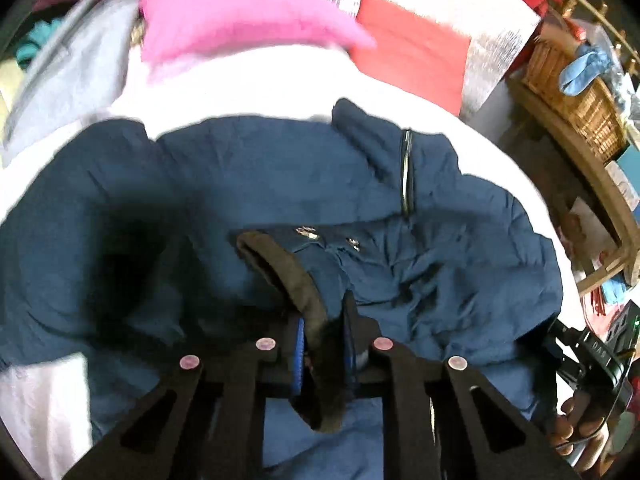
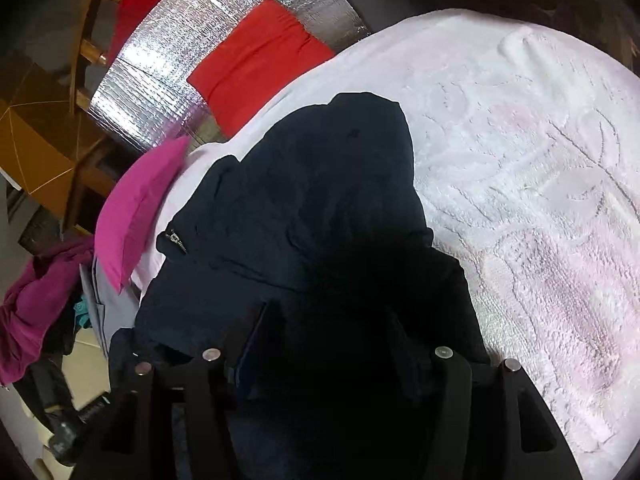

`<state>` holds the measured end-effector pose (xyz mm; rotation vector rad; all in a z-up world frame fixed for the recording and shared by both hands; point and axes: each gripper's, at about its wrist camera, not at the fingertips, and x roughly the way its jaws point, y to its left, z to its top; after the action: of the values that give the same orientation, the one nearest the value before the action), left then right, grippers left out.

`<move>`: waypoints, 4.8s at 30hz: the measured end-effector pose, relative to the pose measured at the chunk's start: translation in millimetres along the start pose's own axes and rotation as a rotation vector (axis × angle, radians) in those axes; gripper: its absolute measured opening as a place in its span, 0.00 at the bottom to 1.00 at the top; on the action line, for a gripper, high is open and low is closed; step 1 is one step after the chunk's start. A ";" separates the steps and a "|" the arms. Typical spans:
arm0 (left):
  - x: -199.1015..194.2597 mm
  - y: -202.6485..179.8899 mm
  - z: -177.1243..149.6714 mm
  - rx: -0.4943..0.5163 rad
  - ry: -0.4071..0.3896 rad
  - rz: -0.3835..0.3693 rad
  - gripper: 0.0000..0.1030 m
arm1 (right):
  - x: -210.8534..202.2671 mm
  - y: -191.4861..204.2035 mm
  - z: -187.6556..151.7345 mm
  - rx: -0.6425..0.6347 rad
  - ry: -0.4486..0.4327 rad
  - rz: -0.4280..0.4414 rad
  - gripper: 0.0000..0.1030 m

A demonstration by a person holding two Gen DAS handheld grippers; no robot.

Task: Fold large clothes

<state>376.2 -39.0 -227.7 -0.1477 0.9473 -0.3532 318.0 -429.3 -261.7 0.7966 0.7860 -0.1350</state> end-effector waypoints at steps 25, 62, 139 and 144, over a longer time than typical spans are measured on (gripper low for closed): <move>6.4 32.2 20.5 -0.020 0.002 0.150 0.23 | -13.7 84.5 -9.7 -0.278 0.056 0.039 0.54; 26.3 7.8 20.0 0.104 0.009 0.268 0.46 | 27.3 76.8 -27.2 -0.138 0.159 0.060 0.61; -42.4 -98.7 38.4 0.047 -0.131 -0.105 0.07 | -73.3 -21.1 9.0 -0.059 0.014 0.185 0.70; 20.8 -107.7 8.2 0.081 0.121 -0.095 0.09 | -70.6 -27.7 5.2 -0.052 0.028 0.171 0.70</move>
<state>369.2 -147.2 -209.1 -0.0980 1.0456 -0.4918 259.9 -464.7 -227.9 0.8143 0.7417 0.0499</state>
